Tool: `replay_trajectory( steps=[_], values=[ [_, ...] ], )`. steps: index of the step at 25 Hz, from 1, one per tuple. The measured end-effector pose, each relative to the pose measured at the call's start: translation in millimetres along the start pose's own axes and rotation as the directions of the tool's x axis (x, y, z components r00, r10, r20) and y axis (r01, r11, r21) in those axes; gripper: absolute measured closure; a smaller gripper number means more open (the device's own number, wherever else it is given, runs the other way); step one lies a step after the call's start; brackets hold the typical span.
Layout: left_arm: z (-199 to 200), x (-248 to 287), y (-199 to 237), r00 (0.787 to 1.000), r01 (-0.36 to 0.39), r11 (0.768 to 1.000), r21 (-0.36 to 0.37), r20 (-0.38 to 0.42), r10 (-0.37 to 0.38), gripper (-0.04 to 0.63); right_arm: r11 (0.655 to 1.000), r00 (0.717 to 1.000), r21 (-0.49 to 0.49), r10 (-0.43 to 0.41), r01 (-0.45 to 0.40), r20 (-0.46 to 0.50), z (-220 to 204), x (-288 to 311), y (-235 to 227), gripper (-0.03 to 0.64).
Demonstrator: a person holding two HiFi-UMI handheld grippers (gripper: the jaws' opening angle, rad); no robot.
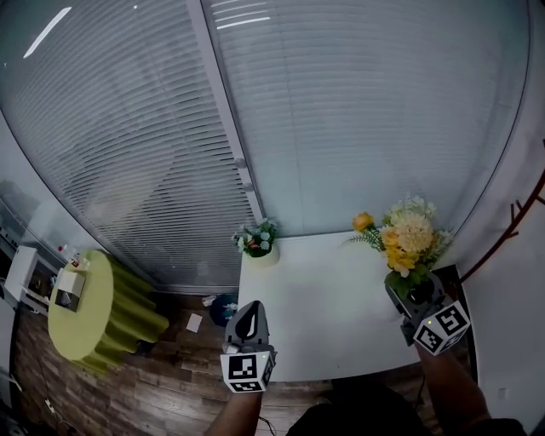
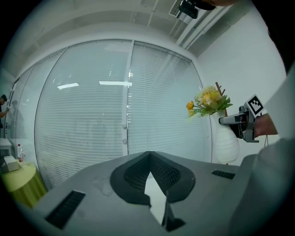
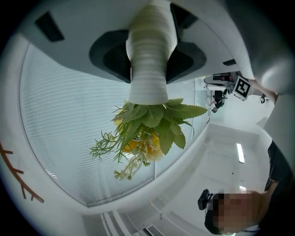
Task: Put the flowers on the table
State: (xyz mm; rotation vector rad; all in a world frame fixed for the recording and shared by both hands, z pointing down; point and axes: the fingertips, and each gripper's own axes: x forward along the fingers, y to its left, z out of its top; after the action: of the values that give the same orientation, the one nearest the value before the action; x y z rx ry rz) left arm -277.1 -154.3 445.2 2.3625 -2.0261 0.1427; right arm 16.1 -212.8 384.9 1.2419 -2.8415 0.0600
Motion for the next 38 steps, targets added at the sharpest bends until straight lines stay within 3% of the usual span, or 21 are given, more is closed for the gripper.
replay_trajectory(
  steps=[25,38],
  values=[
    [-48.2,77.9,5.6,0.993,-0.039,0.999,0.009,-0.107,0.039,0.600,0.997,0.996,0.041,0.060,-0.058,-0.060,-71.3,76.5,-56.1,0.361],
    [-106.1,99.6,-1.8,0.979,-0.021,1.000,-0.020,-0.202,0.016,0.600,0.995,0.990,0.088,0.064,-0.053,-0.123,-146.6,104.6,-61.4,0.361]
  ],
)
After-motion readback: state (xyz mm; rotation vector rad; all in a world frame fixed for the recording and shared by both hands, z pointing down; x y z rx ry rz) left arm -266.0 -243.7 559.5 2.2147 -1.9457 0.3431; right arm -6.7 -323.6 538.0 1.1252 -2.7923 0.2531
